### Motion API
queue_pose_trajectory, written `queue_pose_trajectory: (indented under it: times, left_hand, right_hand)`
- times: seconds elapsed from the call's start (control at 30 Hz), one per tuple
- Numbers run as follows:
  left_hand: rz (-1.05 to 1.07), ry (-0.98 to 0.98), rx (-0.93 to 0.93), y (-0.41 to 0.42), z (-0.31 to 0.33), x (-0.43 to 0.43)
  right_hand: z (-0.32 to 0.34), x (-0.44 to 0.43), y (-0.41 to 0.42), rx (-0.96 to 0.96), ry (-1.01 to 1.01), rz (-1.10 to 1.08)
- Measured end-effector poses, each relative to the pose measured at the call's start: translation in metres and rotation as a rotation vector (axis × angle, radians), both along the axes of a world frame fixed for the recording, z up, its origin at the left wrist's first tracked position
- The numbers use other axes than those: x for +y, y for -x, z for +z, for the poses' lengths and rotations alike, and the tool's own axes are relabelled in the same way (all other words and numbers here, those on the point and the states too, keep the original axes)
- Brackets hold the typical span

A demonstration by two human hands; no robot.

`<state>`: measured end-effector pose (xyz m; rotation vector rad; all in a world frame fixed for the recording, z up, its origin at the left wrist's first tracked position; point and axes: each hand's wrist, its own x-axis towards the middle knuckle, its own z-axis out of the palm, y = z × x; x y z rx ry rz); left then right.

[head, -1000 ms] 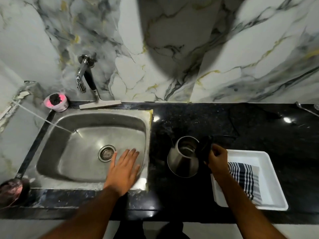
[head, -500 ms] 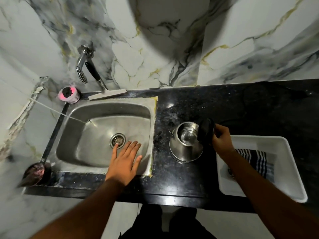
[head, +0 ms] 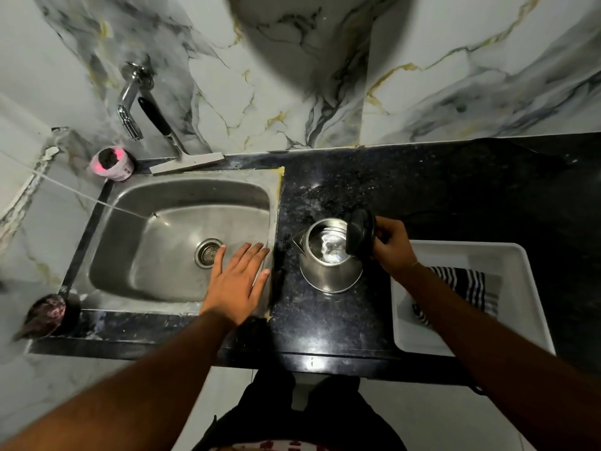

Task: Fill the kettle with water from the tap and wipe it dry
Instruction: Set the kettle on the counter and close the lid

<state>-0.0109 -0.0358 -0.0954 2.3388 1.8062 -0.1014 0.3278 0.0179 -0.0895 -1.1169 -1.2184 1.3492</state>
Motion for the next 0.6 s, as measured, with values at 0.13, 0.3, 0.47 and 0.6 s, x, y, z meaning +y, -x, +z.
queue_pose_trajectory:
  times: [0.13,0.3,0.47,0.6]
  left_hand:
    - [0.015,-0.009,-0.013,0.001,0.008,0.004]
    - [0.065,-0.001,-0.018,0.007,0.008,0.002]
    - [0.134,-0.063,-0.136,-0.011,0.014,0.019]
    - [0.239,-0.175,-0.285,-0.047,0.03,0.046]
  right_hand:
    - [-0.008,-0.002,-0.011,-0.048,-0.015,-0.017]
    - [-0.015,0.005,-0.017,-0.245,-0.065,-0.015]
    - [-0.003,0.018,-0.013,-0.86,-0.039,0.07]
    - [0.007,0.016,0.003,-1.032,0.0,0.069]
